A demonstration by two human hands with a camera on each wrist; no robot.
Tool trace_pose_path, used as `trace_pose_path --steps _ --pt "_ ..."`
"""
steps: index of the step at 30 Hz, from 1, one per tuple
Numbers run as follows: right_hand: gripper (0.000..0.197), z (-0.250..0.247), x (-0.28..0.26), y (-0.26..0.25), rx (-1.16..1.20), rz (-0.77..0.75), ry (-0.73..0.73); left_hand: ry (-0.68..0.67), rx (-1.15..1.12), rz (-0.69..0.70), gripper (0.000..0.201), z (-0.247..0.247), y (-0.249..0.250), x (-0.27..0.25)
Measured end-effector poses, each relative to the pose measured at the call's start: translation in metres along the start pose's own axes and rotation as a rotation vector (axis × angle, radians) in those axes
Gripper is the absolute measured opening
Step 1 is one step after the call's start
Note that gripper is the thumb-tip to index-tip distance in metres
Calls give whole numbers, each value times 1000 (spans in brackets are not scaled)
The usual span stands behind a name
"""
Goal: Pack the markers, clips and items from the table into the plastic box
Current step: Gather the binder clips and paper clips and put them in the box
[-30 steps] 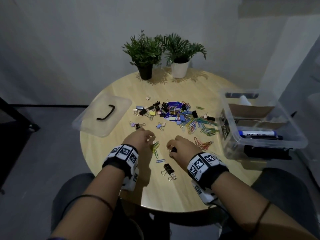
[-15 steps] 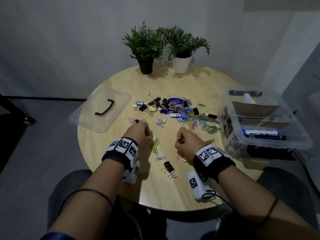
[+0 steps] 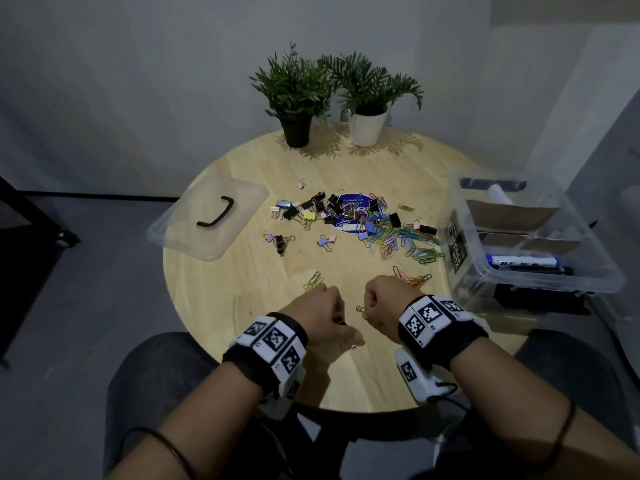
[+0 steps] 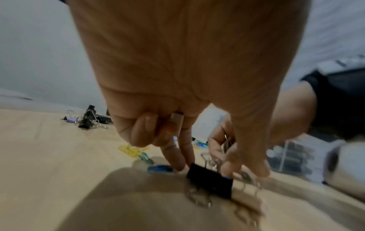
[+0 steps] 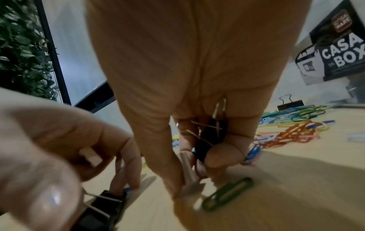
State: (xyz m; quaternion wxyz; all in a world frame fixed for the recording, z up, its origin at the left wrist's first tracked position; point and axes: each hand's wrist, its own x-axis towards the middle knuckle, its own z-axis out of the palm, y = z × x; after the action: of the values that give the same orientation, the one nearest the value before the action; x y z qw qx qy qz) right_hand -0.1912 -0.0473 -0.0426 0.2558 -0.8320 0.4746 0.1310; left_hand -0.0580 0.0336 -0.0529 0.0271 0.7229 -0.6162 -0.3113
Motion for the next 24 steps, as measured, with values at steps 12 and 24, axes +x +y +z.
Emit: trace_pose_path --steps 12,24 --pt "33 7 -31 4 416 -111 -61 52 -126 -20 35 14 -7 -2" --pt "61 32 -49 -31 -85 -370 -36 325 -487 -88 18 -38 -48 -6"
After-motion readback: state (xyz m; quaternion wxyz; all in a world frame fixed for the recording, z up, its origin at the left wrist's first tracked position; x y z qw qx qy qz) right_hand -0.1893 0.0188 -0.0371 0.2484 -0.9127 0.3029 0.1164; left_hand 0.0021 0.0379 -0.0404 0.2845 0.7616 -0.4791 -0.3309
